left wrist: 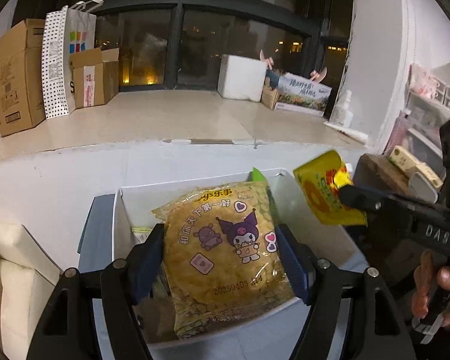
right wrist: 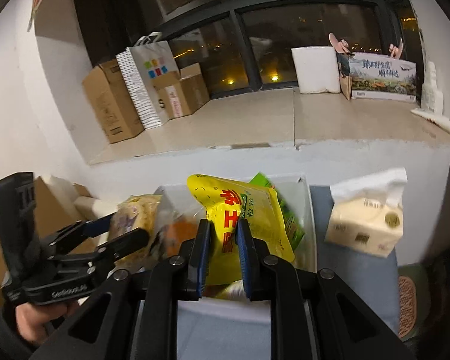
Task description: Organize snacks
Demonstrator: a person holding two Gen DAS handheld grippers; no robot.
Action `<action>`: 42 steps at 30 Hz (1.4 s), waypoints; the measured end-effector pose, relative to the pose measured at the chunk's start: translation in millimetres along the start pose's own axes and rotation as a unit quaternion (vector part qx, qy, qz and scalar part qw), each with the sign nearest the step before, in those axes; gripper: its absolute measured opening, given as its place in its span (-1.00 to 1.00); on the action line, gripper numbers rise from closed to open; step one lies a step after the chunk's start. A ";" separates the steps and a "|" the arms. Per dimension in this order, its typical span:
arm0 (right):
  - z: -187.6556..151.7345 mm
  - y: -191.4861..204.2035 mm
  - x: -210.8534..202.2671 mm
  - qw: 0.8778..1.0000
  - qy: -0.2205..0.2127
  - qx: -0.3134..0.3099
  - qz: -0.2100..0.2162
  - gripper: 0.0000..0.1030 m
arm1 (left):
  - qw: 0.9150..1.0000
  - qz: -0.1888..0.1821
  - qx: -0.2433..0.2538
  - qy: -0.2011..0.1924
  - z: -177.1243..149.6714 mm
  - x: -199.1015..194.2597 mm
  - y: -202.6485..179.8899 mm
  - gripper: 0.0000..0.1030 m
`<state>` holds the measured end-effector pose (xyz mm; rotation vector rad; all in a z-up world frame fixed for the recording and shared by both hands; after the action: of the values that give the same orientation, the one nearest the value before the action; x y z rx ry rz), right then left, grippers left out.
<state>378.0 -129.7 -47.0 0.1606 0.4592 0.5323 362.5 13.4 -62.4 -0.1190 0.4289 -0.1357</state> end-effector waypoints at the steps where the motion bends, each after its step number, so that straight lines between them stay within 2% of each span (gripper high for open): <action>1: 0.7 -2.3 3.9 1.000 0.002 0.005 0.003 -0.55 | 1.000 0.005 0.002 0.014 -3.1 7.4 2.0 0.83; 2: 0.7 -4.5 13.6 1.000 0.013 0.019 0.016 -0.47 | 1.000 0.009 0.002 0.026 -7.4 14.2 3.6 1.00; 3: 0.0 -8.2 17.3 0.999 0.018 0.025 0.012 0.01 | 0.999 0.014 0.004 0.030 -9.9 18.7 4.9 1.00; 4: -0.3 -11.3 19.5 0.999 0.017 0.027 0.005 0.79 | 0.999 0.017 0.006 0.033 -13.3 20.0 4.8 1.00; 5: 0.4 -14.9 19.2 1.000 0.002 0.030 0.005 1.00 | 0.999 0.022 0.013 0.040 -19.3 21.8 5.3 1.00; 8: -7.6 -23.9 15.9 1.000 0.000 0.022 -0.014 1.00 | 0.999 0.031 0.022 0.035 -31.6 18.4 6.7 1.00; 11: -18.5 -32.0 12.6 0.999 0.009 0.009 -0.049 1.00 | 0.999 0.029 -0.001 0.037 -38.9 12.2 8.6 1.00; 14: -25.7 -33.0 4.3 0.998 0.007 -0.006 -0.061 1.00 | 0.999 0.026 -0.014 0.015 -37.0 -4.7 5.0 1.00; 16: -24.4 -32.1 -3.2 0.997 -0.003 -0.017 -0.069 1.00 | 0.998 0.060 -0.021 -0.003 -34.5 -20.6 10.2 1.00; 17: -22.9 -28.6 -13.0 0.997 -0.017 -0.025 -0.073 1.00 | 0.995 0.091 -0.025 -0.024 -30.9 -33.6 16.0 1.00; 18: -22.2 -26.9 -18.4 0.997 -0.024 -0.027 -0.072 1.00 | 0.994 0.100 -0.029 -0.040 -29.4 -46.5 17.5 1.00; 19: -22.7 -23.2 -26.4 0.997 -0.031 -0.029 -0.070 1.00 | 0.994 0.094 -0.033 -0.050 -29.2 -54.2 16.7 1.00; 21: -29.4 -18.1 -40.0 0.995 -0.028 -0.038 -0.084 1.00 | 0.993 0.060 -0.061 -0.076 -32.4 -77.5 12.5 1.00; 24: -38.2 -12.0 -57.8 0.995 -0.033 -0.040 -0.086 1.00 | 0.994 0.066 -0.066 -0.053 -49.0 -93.5 11.7 1.00; 28: -52.1 -4.5 -88.4 0.995 -0.039 -0.036 -0.086 1.00 | 0.993 0.085 -0.043 -0.072 -64.5 -125.8 5.1 1.00; 30: -57.6 4.1 -106.5 0.995 -0.053 -0.040 -0.071 1.00 | 0.993 0.081 -0.032 -0.080 -72.4 -146.7 -3.6 1.00; 33: -71.9 14.1 -125.3 0.995 -0.047 -0.051 -0.074 1.00 | 0.995 0.071 -0.033 -0.062 -85.5 -161.2 -16.6 1.00; 35: -88.9 19.7 -139.3 0.995 -0.025 -0.055 -0.084 1.00 | 0.997 0.059 -0.027 -0.040 -98.2 -171.0 -30.0 1.00; 38: -111.3 31.2 -166.3 0.993 -0.027 -0.072 -0.090 1.00 | 0.996 0.079 -0.003 -0.051 -104.0 -194.3 -45.7 1.00; 42: -127.9 38.8 -196.4 0.990 -0.041 -0.083 -0.106 1.00 | 0.995 0.078 0.008 -0.060 -109.2 -222.7 -66.7 1.00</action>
<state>151.6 -195.4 -75.6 -0.0266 0.3449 0.3508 108.8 -27.0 -61.1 -0.0778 0.3154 0.0224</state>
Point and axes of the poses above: each gripper's, at about its wrist camera, not at the fingertips, and x roughly the way its jaws point, y to its left, z to its top, the point moved 9 cm from there along x, roughly the way its jaws point, and after that the axes turned 14 degrees about -y, right-handed, at the moved point
